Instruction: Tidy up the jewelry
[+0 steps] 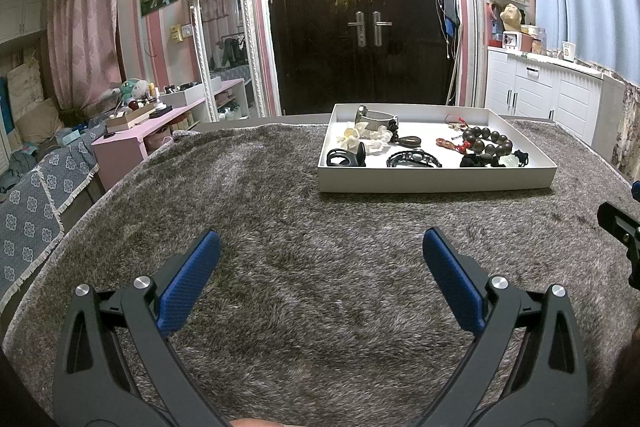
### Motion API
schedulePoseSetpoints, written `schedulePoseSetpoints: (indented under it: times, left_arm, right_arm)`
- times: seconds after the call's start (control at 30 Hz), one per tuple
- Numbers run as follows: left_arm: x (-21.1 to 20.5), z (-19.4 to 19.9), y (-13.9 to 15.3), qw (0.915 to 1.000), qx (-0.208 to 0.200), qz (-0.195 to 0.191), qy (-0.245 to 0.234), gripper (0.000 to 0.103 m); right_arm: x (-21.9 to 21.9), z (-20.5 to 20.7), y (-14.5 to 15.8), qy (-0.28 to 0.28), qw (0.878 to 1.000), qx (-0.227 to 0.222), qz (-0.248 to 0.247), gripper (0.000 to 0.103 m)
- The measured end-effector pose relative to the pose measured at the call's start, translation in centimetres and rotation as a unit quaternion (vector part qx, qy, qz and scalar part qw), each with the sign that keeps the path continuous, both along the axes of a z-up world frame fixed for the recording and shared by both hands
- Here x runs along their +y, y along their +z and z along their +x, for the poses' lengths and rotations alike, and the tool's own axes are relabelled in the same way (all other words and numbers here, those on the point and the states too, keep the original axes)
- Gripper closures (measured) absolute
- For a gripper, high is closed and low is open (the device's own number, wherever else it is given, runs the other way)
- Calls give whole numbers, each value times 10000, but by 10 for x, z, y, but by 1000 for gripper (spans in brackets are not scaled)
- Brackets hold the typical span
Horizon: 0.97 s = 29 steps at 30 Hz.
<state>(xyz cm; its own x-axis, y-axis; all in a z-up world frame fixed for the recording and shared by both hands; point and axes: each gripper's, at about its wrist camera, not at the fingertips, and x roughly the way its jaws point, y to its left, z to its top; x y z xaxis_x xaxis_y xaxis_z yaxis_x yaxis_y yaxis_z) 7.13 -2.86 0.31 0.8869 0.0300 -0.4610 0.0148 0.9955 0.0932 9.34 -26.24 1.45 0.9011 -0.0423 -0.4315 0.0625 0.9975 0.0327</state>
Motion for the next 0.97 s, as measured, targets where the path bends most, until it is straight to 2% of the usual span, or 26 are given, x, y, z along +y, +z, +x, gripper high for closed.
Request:
schedulePoseSetpoints:
  times: [0.97]
  left_arm:
    - [0,-6,3,9999,-36,-83,88,3]
  right_arm:
    - [0,0,0,0,10000,2,2,3]
